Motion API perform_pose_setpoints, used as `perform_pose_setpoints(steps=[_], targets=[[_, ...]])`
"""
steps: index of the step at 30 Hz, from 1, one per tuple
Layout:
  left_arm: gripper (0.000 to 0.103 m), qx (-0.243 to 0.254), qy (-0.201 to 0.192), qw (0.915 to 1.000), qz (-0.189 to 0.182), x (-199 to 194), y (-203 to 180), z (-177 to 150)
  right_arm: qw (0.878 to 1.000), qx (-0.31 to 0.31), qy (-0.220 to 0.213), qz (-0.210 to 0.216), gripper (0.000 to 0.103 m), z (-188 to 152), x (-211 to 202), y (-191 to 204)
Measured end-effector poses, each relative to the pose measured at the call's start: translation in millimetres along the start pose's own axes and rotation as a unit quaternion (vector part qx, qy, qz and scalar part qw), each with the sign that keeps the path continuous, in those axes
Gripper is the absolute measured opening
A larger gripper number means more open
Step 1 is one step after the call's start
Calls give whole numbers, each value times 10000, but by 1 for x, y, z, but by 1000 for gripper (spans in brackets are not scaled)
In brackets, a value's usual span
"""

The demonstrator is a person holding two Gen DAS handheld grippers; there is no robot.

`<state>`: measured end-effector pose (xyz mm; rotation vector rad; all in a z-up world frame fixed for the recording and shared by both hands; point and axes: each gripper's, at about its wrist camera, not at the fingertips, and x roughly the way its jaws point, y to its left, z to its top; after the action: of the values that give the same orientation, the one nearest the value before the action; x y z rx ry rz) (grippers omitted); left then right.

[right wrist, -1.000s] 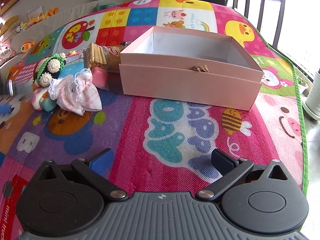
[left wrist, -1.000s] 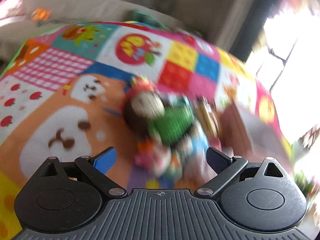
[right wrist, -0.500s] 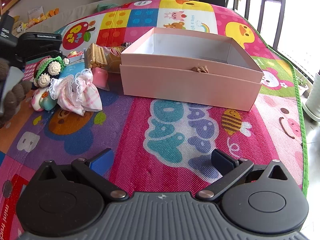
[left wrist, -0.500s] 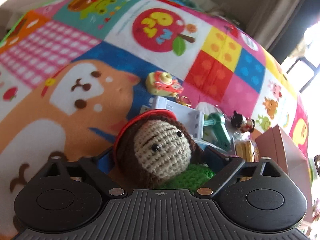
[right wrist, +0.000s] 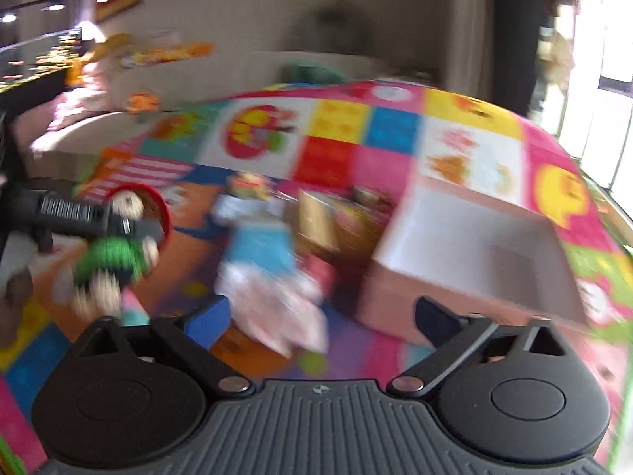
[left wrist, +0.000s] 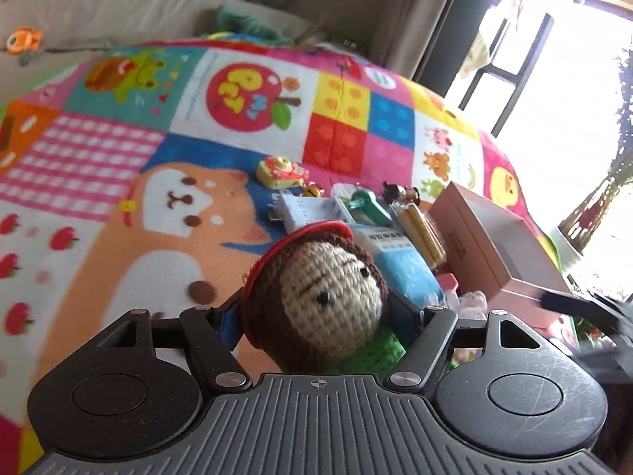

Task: Organize objects
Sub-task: 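Grasp the crochet doll with the left tool while the right tool grasps the blue wet-wipes pack, then carry the doll into the pink box with the left tool while the right tool places the wipes beside it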

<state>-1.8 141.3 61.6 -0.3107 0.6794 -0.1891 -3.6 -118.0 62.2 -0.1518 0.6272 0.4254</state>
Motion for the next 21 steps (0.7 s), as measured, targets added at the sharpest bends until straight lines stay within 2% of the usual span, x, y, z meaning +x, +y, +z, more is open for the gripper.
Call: perform_pose_setpoints(steps=[1,3,4,6,10,12,14,16,17,18,21], targets=[[77,-64,-67,10000,-32,-7,4,-1,9999,-41,74,143,77,8,12,8],[77,-226,-195,9995,-82,-17,13,-3,9995,-120,205,184,59,21,40,22],[77,-309,-255,9992,-96,-20,18,-4,9991,-113,330,236,57,29,57,28],[77,-505,-360,9980,-120,-24,28,-4,9977,-18,532,412,56,40,86,33],[77,-668,-397,9967,-216,-26,40,-4,9976,-330,608,-64,59,47,128,46],[77,-693,-376,9966,-246,-26,43,-5,9956,-360,833,-220,74,48,140,46],[77,-740,-337,9963,-282,-25,46,-8,9941,-476,915,-345,75,47,148,48],[77,-753,-307,9961,-335,-23,46,-9,9936,-393,1021,-271,75,46,152,46],[77,-735,-300,9962,-364,-23,44,-10,9934,-392,1050,-230,73,46,154,47],[77,-691,-293,9964,-391,-24,42,-10,9929,-423,1094,-178,59,46,155,48],[77,-431,-276,9980,-369,-29,30,-10,9926,-434,1133,14,51,47,142,53]])
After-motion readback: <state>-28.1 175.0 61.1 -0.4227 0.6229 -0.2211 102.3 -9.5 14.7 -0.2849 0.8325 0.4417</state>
